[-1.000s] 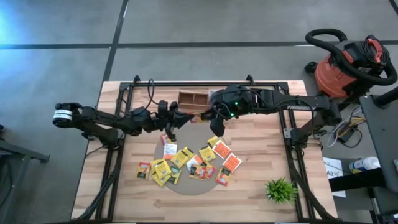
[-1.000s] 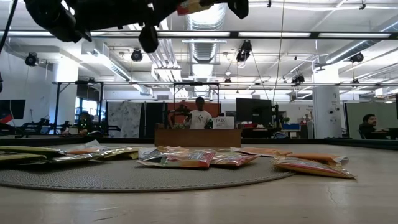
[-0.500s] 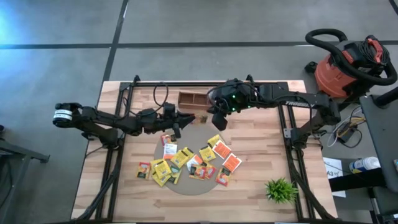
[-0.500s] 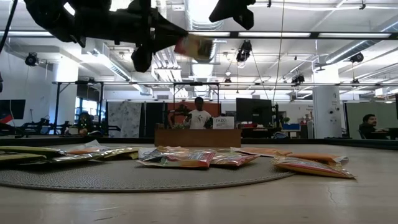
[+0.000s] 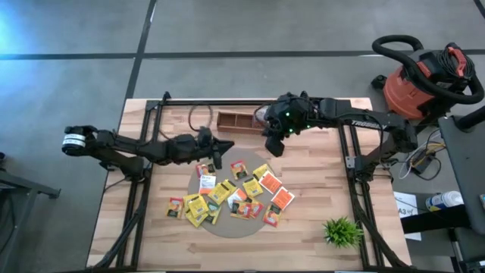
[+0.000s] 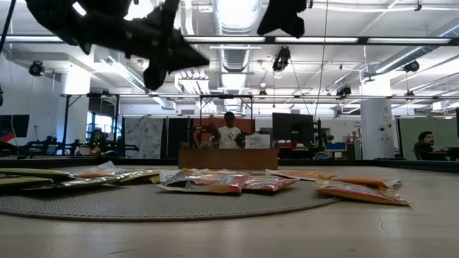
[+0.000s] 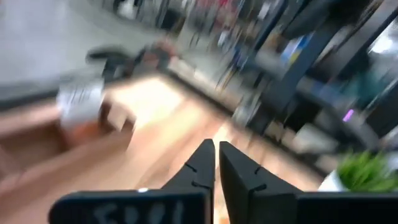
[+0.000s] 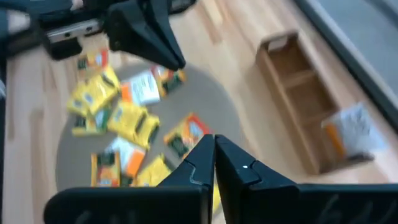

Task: Pick & Place Tea
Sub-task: Put the orange tea bag into the middle compartment of the wooden organizer

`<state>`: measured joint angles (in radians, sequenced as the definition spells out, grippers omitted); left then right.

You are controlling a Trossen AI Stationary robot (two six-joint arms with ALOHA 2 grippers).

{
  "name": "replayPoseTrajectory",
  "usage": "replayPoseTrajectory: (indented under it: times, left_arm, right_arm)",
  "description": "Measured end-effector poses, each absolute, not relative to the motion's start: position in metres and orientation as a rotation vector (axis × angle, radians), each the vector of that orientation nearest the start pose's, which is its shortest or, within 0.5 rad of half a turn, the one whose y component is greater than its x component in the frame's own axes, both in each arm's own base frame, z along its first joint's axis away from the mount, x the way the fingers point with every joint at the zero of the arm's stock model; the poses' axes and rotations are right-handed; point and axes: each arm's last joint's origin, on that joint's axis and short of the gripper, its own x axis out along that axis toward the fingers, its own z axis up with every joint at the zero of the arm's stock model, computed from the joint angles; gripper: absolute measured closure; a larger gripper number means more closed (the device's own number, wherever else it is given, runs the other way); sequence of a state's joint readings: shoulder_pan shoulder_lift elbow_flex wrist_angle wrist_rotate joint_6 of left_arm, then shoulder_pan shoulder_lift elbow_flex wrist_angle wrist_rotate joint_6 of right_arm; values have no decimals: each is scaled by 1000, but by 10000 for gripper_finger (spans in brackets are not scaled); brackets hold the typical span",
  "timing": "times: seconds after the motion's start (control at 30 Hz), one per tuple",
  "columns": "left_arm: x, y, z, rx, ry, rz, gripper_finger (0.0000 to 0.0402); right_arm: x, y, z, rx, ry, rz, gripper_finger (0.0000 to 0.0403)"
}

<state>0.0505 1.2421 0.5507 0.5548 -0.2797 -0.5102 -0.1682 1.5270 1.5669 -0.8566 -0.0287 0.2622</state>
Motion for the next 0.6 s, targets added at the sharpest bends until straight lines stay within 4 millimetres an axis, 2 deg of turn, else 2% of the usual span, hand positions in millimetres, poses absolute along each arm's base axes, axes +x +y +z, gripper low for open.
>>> replayPoseTrajectory:
  times: [0.07,0.17,0.27,0.37,0.47,0.6]
  left_arm:
    - [256,22,218,-493,143,383,388]
    - [260,28,208,-489,202,377,373]
    - [271,38,202,-469,272,348,338]
    - [284,51,192,-428,424,288,300]
    - [295,63,173,-370,643,275,279]
    - [309,77,152,-262,847,262,276]
  right_arm:
    - [316,-50,351,359,838,-224,382]
    - [324,-50,318,441,891,-199,360]
    - [331,-48,286,534,898,-181,328]
    - [335,-46,259,632,876,-200,293]
    - [335,-46,238,762,856,-256,263]
    - [334,-43,221,884,795,-291,239]
